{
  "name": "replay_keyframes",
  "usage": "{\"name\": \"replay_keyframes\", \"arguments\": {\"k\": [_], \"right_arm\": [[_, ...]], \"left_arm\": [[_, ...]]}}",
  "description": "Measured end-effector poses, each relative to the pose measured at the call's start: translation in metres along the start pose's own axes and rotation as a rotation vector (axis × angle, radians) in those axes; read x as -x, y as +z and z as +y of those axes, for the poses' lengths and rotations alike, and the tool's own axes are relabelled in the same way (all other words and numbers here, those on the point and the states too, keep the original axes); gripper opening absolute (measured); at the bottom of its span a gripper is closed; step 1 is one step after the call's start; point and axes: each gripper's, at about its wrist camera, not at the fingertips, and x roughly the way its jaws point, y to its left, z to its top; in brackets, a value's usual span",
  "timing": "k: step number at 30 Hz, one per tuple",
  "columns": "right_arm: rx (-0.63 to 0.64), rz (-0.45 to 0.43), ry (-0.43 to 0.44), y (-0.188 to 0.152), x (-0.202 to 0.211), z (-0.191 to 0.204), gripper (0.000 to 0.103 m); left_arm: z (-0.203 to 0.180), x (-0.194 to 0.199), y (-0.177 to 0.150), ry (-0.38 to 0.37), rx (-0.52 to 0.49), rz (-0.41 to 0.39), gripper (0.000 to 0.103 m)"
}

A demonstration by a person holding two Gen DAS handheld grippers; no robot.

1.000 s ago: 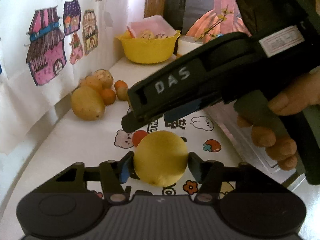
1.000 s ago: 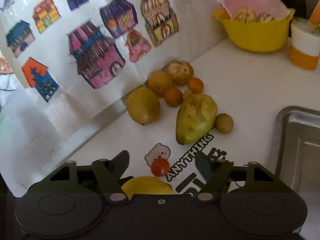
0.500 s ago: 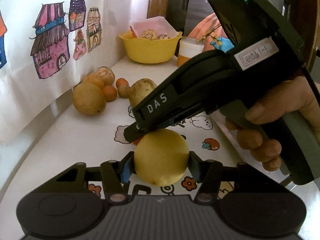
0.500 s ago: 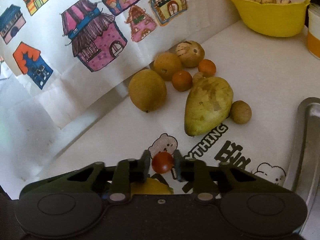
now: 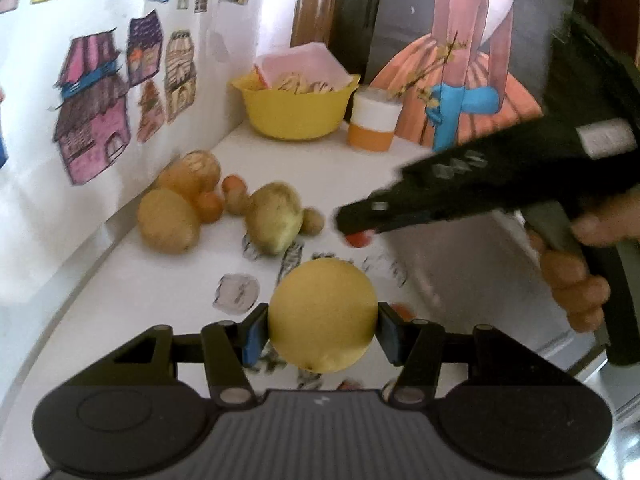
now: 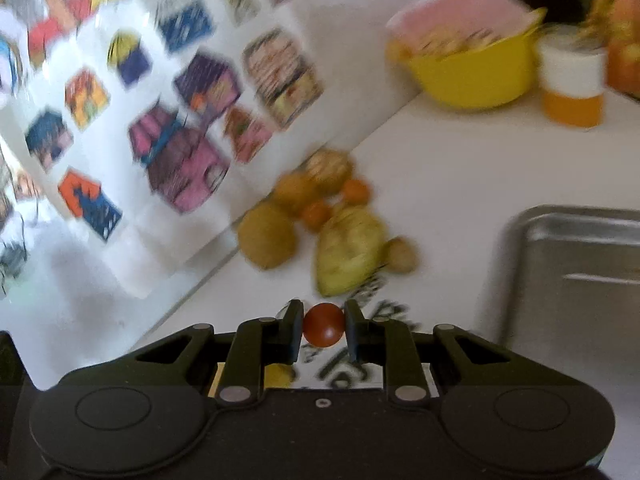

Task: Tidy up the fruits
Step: 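Carry lemon and tomato over the metal tray and open both tools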

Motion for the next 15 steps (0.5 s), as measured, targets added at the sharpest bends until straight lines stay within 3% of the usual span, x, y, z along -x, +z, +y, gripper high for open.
{"name": "replay_keyframes", "arguments": {"k": [3, 7, 11, 15], "right_arm": [[-0.024, -0.069, -0.04, 0.003, 0.028, -0.022, 0.023], [0.0, -0.136, -0.104, 0.007, 0.058, -0.05, 0.023], [0.033, -0.16, -0.166, 0.01, 0.068, -0.075, 0.023], [0.001, -0.168, -0.182, 0.009, 0.066, -0.1, 0.023]], "left_arm": [[-0.007, -0.009, 0.017, -0.022, 0.036, -0.023, 0.06], [-0.028, -0.023, 0.037, -0.028, 0.011, -0.069, 0.06], [-0.051, -0.046, 0.055, -0.053, -0.022, -0.104, 0.06], [-0.068, -0.075, 0.06, -0.064, -0.037, -0.082, 0.06]]}}
